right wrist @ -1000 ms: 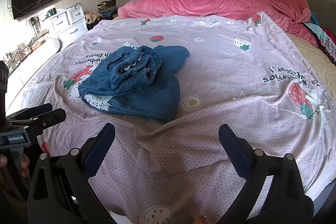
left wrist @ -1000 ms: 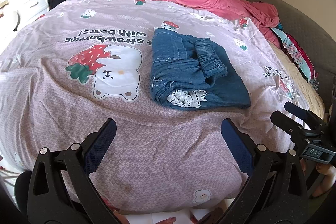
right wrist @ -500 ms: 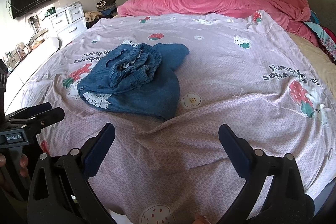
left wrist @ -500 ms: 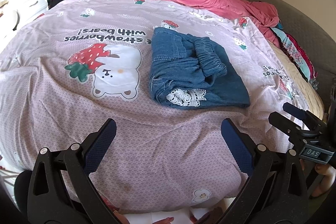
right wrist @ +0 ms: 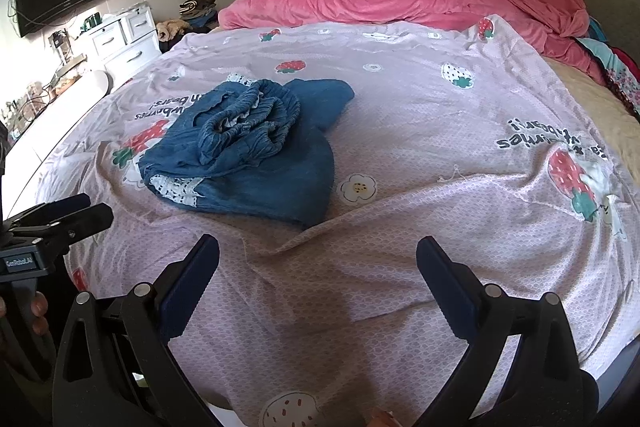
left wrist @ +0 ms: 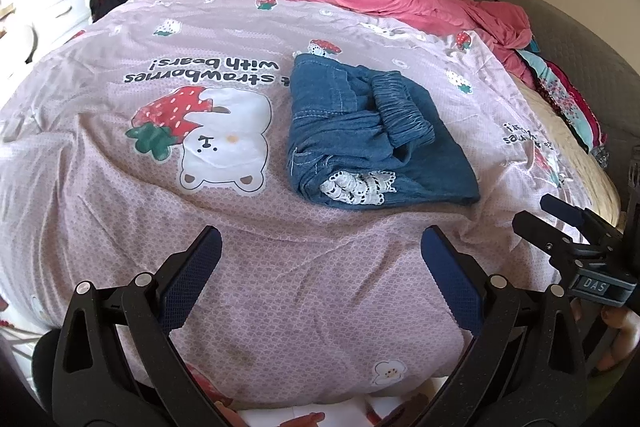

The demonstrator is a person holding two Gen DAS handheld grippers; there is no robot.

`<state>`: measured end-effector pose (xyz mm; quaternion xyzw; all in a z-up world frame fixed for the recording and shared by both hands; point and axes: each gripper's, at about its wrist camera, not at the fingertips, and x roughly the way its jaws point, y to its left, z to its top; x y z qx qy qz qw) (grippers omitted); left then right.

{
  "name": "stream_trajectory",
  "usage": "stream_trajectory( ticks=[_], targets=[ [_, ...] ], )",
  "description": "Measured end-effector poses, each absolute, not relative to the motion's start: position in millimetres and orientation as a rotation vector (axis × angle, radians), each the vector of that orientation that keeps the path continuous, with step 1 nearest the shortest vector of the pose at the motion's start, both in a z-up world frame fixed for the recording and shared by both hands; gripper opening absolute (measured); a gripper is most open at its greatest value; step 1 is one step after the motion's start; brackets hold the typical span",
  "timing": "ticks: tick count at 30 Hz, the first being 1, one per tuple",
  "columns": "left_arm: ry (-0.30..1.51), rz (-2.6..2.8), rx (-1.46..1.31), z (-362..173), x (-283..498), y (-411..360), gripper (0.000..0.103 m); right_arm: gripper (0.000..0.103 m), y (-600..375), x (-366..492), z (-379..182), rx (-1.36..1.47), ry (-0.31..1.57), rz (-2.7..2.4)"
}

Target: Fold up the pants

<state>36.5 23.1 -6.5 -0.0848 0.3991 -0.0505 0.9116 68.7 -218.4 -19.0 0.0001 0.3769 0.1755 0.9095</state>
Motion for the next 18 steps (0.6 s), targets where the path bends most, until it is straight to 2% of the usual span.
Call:
stream_trajectory(
  ticks=[10,18],
  targets=[
    [0.832,-0.153,-0.147,-8.8,41.0,26.6,0.094,0.099,-229.1,77.7,-24.4,0.000,0.789,0.339],
    [0.819,-0.064,-0.087,-10.1,55.1,31.6,0.094,0.099,-273.7,107.6,-34.2,0.025,0.821,0.219]
  ],
)
